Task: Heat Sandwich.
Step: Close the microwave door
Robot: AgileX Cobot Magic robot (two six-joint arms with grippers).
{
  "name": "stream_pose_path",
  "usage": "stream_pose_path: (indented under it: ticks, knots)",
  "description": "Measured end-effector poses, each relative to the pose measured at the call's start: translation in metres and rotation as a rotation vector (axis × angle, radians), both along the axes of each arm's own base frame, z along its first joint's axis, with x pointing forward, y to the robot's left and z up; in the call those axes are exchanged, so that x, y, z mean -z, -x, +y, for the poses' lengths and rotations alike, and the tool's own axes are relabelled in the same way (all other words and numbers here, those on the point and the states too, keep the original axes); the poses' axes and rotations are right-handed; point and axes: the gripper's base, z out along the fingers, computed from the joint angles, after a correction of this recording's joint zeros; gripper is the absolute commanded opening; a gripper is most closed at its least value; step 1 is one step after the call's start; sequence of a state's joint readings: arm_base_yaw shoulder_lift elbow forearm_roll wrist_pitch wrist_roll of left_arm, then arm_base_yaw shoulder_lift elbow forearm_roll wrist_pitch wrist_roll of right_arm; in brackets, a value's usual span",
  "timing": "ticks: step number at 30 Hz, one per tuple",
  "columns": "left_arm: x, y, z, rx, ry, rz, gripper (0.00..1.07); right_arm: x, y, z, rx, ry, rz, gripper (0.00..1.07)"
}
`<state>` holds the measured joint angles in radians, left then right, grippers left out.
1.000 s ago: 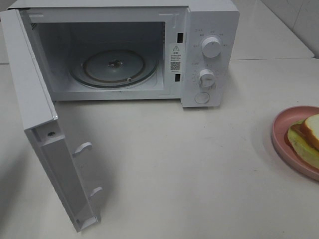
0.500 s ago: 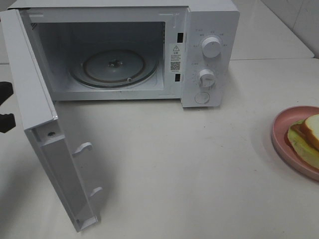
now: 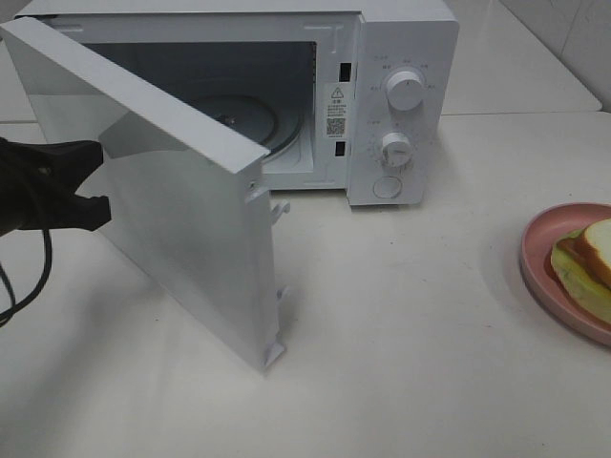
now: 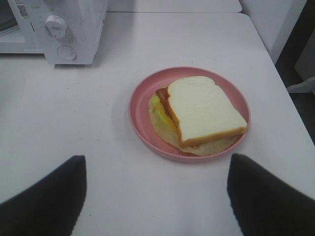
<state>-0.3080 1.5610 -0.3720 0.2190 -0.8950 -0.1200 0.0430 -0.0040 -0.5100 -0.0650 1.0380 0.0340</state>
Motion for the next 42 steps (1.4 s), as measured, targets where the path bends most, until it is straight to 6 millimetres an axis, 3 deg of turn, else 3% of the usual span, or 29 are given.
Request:
stream_pose_path:
  ticks: [34, 42]
  knots:
    - [-0.003, -0.059, -0.152, 0.009, 0.083, -0.043, 0.00, 0.000, 0.000, 0.000, 0.000, 0.000, 0.000, 0.76]
    - [-0.006, -0.071, -0.171, 0.009, 0.088, -0.048, 0.00, 0.000, 0.000, 0.000, 0.000, 0.000, 0.000, 0.76]
